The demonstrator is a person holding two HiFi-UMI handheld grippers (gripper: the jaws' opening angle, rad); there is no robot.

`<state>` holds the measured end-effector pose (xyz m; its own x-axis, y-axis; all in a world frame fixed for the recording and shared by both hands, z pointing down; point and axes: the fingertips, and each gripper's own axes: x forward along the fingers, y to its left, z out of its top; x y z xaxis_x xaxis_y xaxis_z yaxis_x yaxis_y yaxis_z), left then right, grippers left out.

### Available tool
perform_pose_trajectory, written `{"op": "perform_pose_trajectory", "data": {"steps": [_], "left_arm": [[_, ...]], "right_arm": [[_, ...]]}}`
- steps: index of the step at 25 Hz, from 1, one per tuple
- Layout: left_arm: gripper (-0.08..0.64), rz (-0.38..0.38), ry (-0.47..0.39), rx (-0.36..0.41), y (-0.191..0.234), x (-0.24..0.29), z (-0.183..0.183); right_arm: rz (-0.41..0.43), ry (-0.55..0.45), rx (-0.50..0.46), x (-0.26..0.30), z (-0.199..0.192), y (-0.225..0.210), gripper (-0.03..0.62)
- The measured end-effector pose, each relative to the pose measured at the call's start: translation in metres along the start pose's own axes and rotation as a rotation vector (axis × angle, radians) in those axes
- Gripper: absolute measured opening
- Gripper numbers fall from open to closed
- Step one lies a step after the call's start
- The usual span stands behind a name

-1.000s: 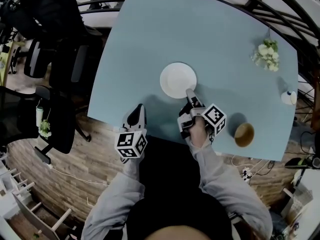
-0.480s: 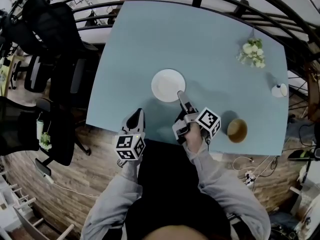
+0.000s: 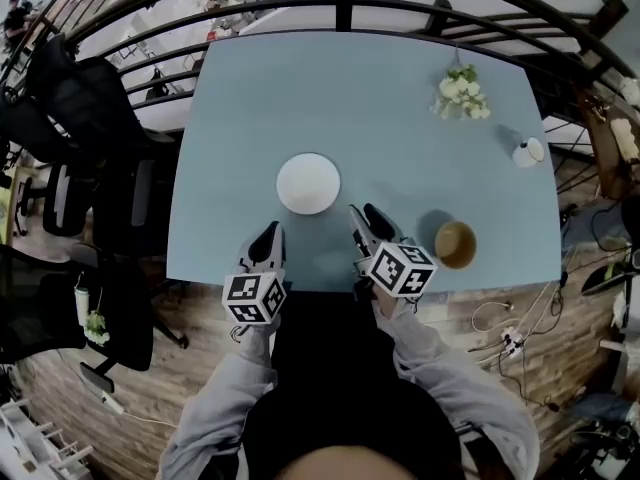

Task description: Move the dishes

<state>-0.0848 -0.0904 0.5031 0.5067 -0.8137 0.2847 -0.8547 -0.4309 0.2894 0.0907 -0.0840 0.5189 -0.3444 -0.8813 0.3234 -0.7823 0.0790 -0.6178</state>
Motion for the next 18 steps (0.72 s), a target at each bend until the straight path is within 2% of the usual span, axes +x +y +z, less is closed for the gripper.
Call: {"op": "perform_pose_trajectory", "data": {"steps": [2, 3, 6, 9, 14, 18], "left_arm": [[0.018, -0.049, 0.006, 0.021, -0.012, 0.006, 0.004], [0.017, -0.074, 0.011, 0.032, -0.017, 0.011, 0.005], [0.017, -0.145, 0.029, 0.052, -0.035, 0.030, 0.007], [0.018, -0.224, 0.048, 0.082, -0.062, 0.051, 0.006], [0.018, -0.360, 0.074, 0.132, -0.109, 0.074, 0.003], [0.017, -0.426, 0.103, 0.155, -0.140, 0.086, -0.005]], "right_arm": [[-0.052, -0.051, -0.067, -0.013, 0.013, -0.002, 0.127], [-0.069, -0.073, -0.086, -0.019, 0.019, -0.003, 0.126], [-0.110, -0.121, -0.120, -0.039, 0.035, -0.011, 0.157], [-0.189, -0.171, -0.142, -0.069, 0.048, -0.033, 0.187], [-0.402, -0.271, -0.137, -0.141, 0.061, -0.091, 0.201], [-0.557, -0.310, -0.076, -0.196, 0.060, -0.141, 0.209]]}}
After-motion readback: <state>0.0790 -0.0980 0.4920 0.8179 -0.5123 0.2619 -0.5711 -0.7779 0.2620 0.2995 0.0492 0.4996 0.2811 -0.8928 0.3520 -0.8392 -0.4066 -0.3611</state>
